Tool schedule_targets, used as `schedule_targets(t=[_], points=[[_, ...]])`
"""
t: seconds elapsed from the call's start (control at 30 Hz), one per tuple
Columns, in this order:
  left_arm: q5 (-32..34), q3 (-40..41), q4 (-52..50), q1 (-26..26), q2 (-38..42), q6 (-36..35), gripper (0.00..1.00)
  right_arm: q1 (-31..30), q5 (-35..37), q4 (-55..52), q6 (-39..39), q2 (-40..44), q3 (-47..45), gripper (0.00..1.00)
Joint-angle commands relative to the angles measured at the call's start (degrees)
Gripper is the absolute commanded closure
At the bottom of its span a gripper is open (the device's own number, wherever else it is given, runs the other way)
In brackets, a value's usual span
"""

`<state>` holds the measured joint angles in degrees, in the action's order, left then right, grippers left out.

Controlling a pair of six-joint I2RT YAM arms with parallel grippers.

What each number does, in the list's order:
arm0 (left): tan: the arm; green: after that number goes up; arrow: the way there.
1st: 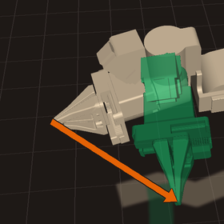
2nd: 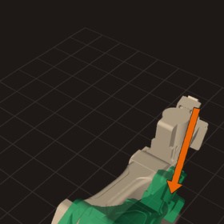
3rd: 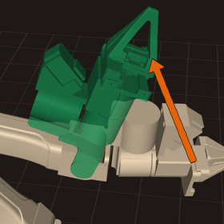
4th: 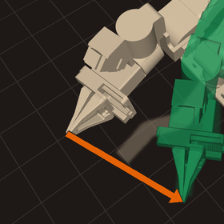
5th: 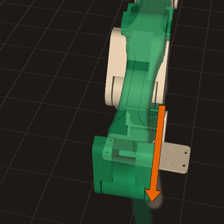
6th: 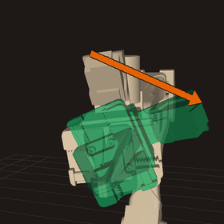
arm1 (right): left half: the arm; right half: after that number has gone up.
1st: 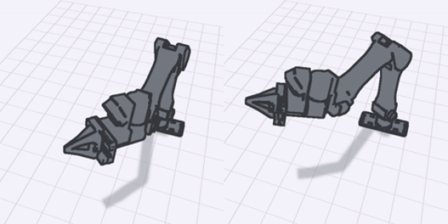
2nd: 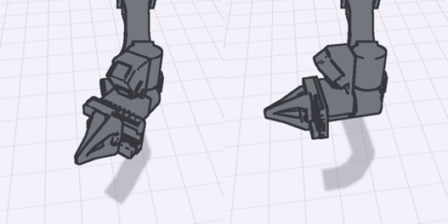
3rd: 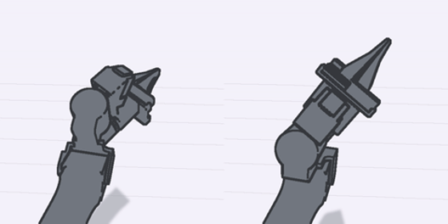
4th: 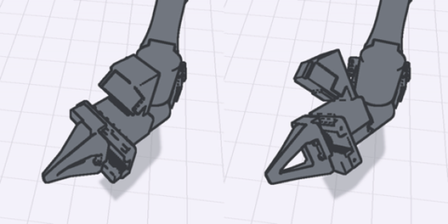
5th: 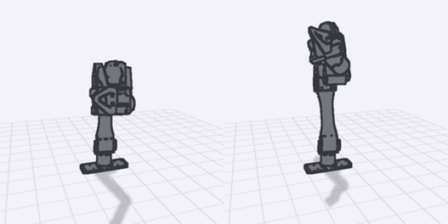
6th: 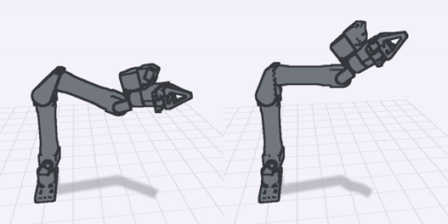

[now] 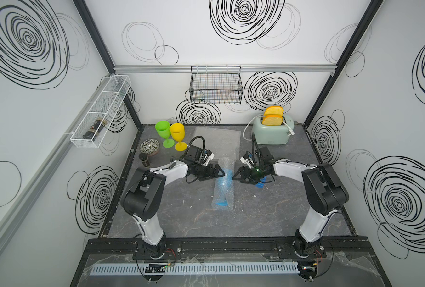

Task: Wrap wine glasses in bubble wrap
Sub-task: Pick up the bubble wrap from the center of the board.

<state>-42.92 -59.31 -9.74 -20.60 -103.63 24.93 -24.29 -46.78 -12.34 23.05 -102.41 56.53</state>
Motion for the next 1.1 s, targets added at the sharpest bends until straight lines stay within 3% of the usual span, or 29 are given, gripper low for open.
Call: schedule_targets(t=[0.0, 0.23, 0.4, 0.77, 1.07], points=[[-4.79, -2.37, 2.14, 0.38, -2.15, 1.48, 0.11, -1.32, -3.82, 8.9, 4.07, 0.03, -0.77, 0.21], [-9.54, -0.39, 7.16, 0.37, -2.47, 4.48, 0.23, -2.99, -8.01, 15.36, 5.26, -5.2, -0.97, 0.23], [-12.46, 1.29, 11.75, 0.28, -0.67, 6.47, 0.23, -3.56, -8.98, 17.33, 3.92, -5.14, -0.67, 0.24], [-14.86, 5.12, 16.02, -0.57, 7.91, 6.55, 0.22, -5.18, -8.25, 21.65, -0.76, 5.79, -0.83, 0.29], [-13.74, 5.84, 15.81, -1.61, 17.5, 1.43, 0.21, -9.1, -0.74, 18.74, -14.97, 14.86, 0.72, 0.29]])
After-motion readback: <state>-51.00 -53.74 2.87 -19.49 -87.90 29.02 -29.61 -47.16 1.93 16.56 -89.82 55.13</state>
